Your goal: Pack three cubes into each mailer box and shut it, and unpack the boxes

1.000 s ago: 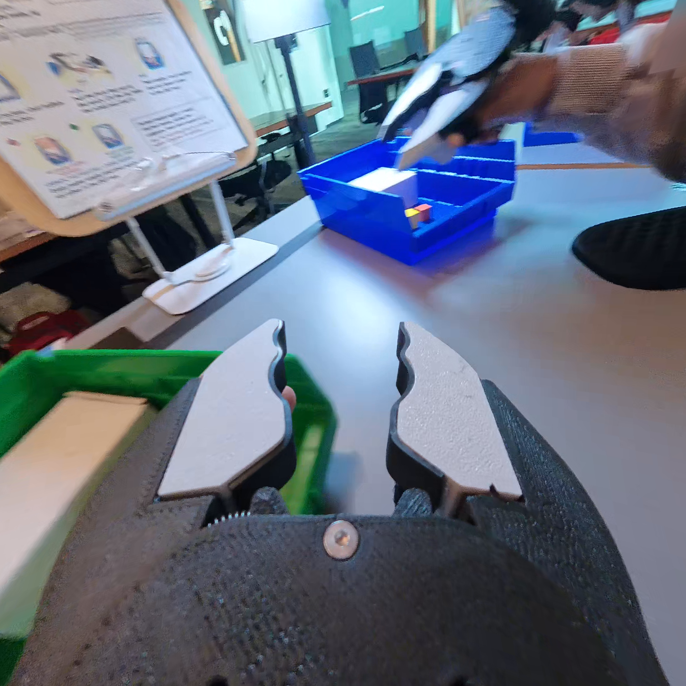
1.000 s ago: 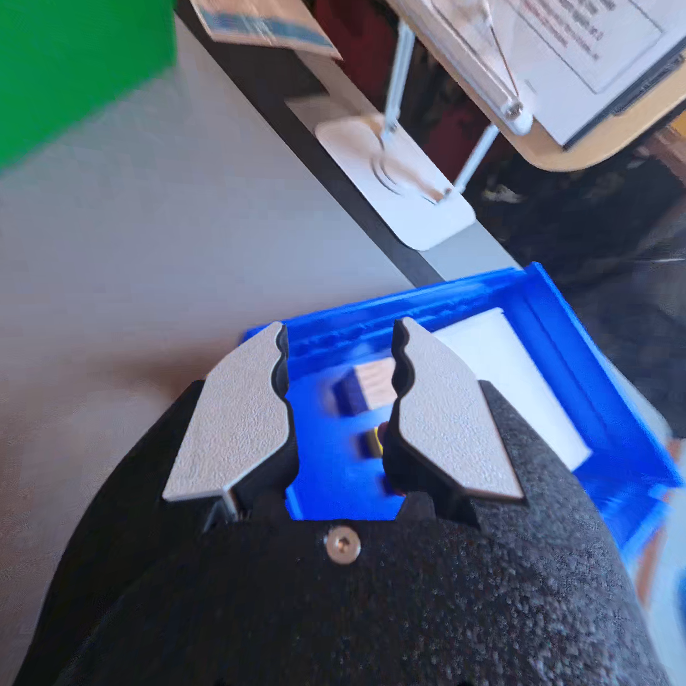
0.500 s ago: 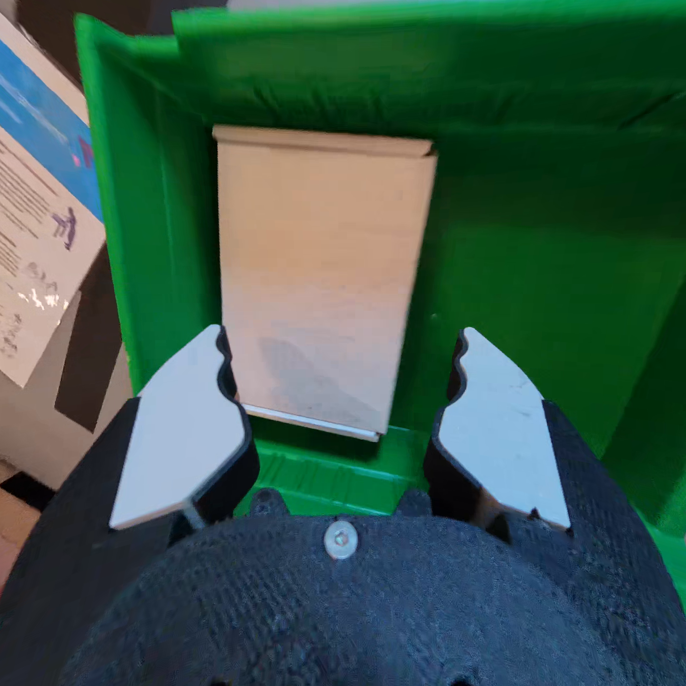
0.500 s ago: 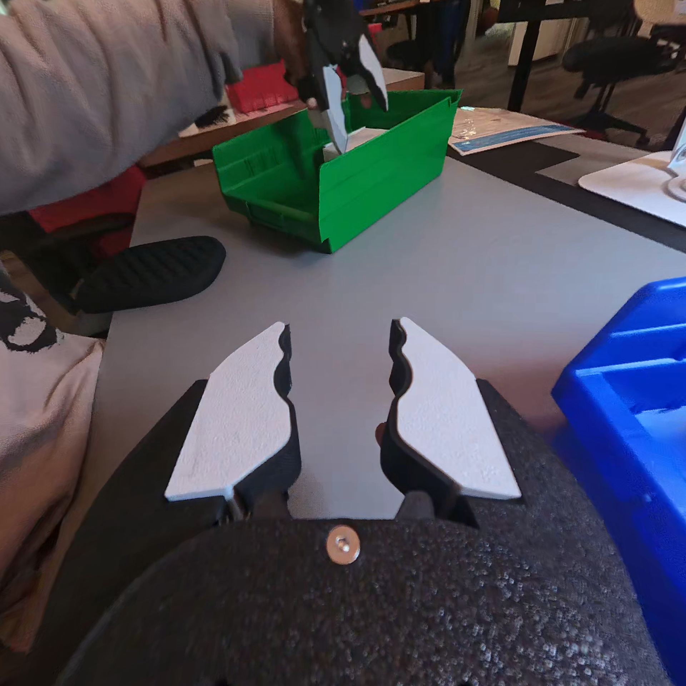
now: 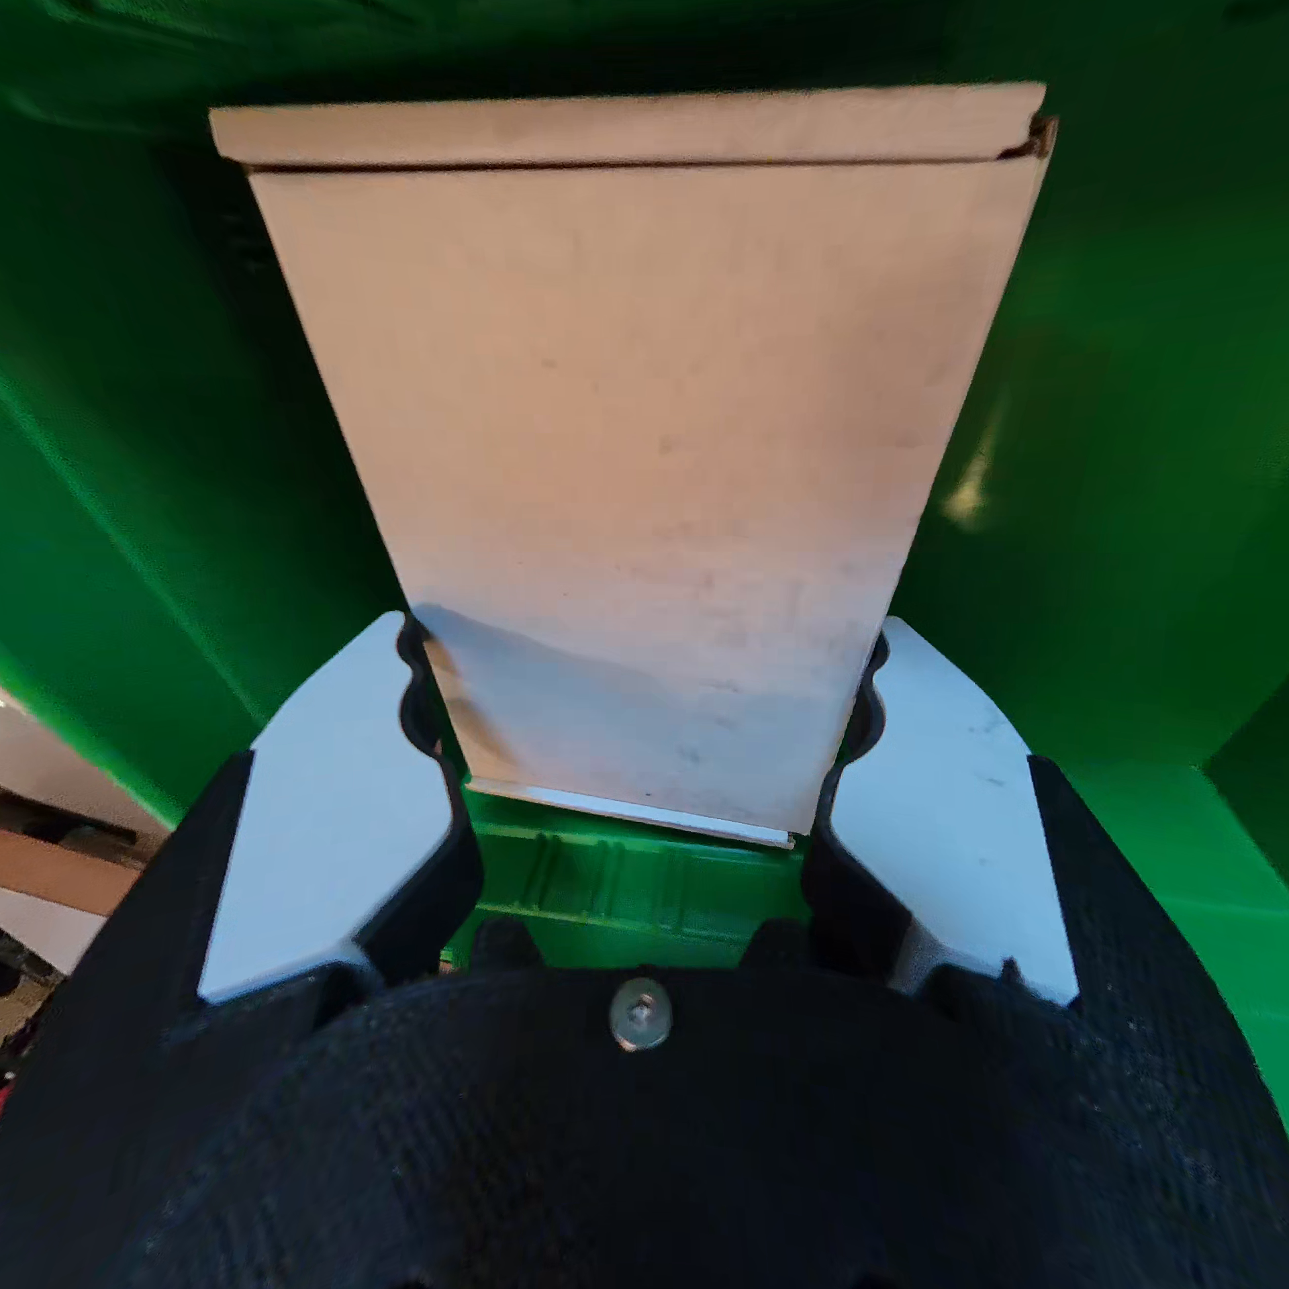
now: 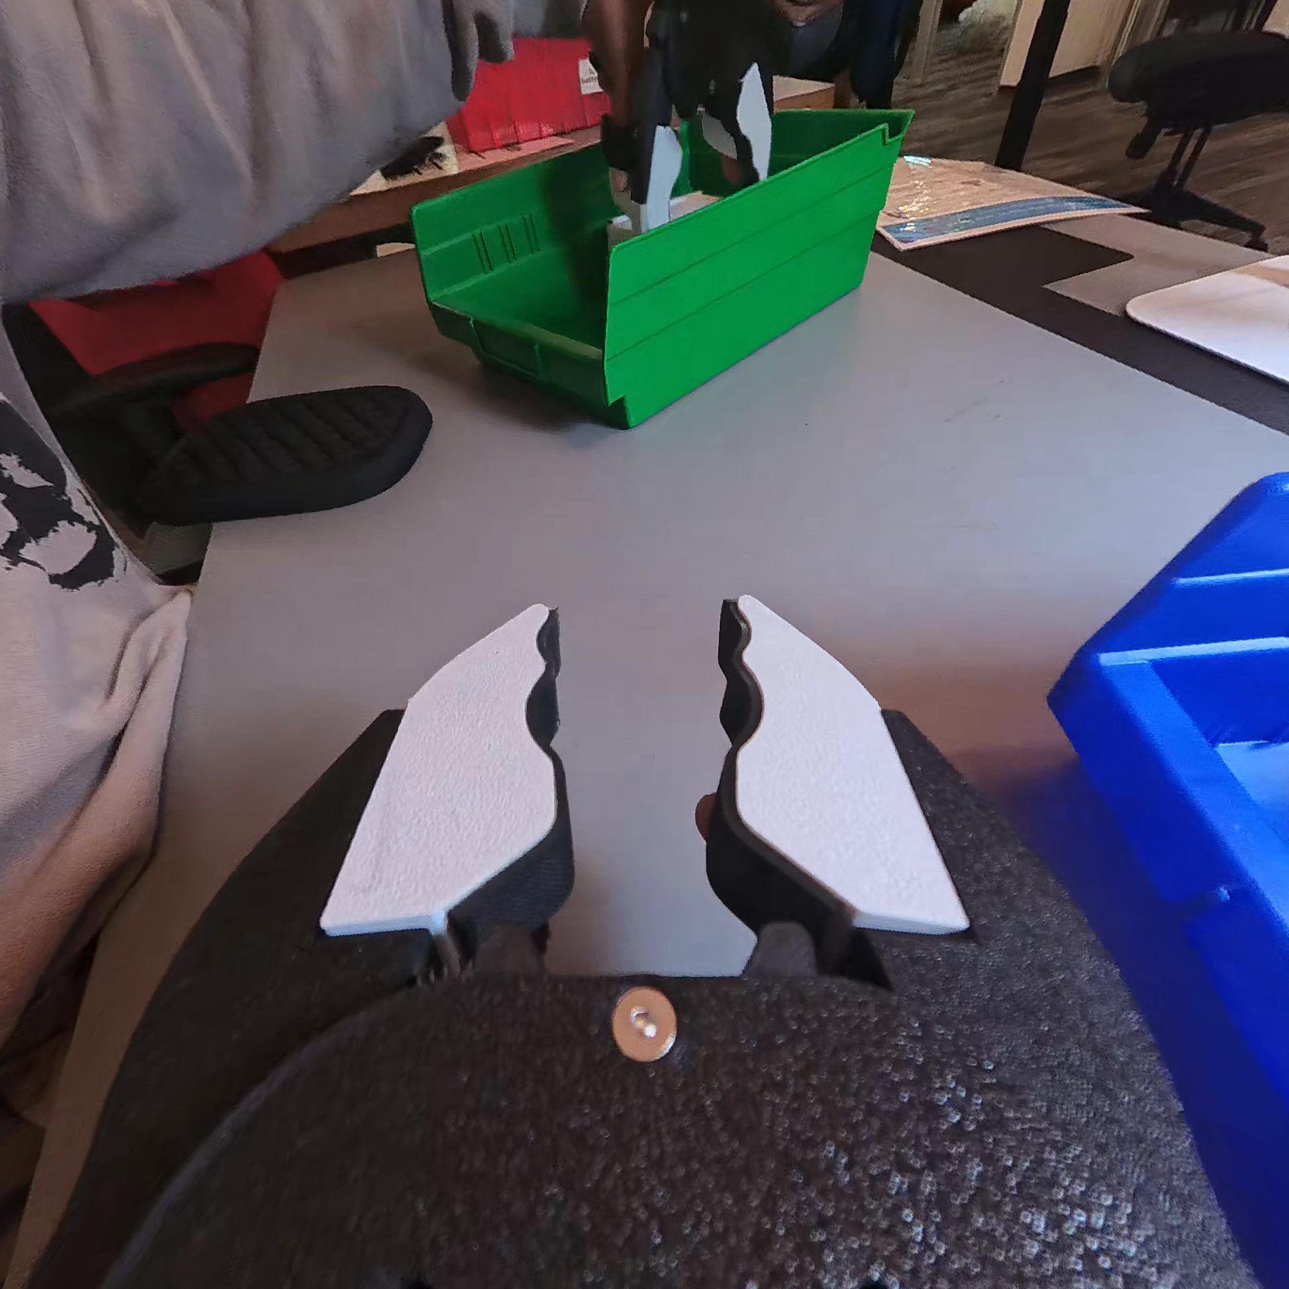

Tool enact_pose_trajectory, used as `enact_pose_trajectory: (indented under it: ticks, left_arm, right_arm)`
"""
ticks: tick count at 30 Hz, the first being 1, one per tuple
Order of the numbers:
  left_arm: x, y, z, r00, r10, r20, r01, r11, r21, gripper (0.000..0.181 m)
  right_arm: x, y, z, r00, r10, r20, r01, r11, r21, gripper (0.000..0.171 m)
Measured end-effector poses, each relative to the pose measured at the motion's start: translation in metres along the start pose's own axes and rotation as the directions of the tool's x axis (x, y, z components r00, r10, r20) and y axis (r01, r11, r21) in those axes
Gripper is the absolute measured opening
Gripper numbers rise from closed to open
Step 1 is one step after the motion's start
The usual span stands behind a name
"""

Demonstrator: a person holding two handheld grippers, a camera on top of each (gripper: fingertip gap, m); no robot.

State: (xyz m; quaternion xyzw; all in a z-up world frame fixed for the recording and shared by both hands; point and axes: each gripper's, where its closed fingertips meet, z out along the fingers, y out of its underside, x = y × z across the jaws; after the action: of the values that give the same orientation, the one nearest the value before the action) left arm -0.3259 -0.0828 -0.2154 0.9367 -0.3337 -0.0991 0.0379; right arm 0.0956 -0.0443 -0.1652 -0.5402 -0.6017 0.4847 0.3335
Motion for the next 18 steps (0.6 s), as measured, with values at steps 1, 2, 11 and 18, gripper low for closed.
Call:
enact_pose_trajectory:
  ticks: [1,2,11,18]
  left_arm:
    - [0.010,0.001,-0.003,1.000,0.017,-0.019,-0.017,1.000,0.003,0.117]
    - [0.021,0.000,-0.006,0.999,0.028,-0.044,-0.028,1.000,0.014,0.117]
    - [0.059,-0.005,-0.004,0.996,0.051,-0.080,-0.046,0.997,0.055,0.135]
    - [0.059,-0.010,0.007,0.995,0.087,-0.040,-0.083,0.992,0.094,0.139]
  right_arm:
    - [-0.001,-0.001,-0.001,1.000,-0.007,0.000,0.007,1.000,0.001,0.044]
    - [-0.002,-0.001,-0.001,1.000,-0.011,0.002,0.011,1.000,0.004,0.044]
    - [-0.008,-0.002,0.001,0.999,-0.030,0.012,0.029,1.000,0.003,0.042]
    - [-0.005,-0.003,-0.002,0.999,-0.042,-0.016,0.042,0.999,0.011,0.040]
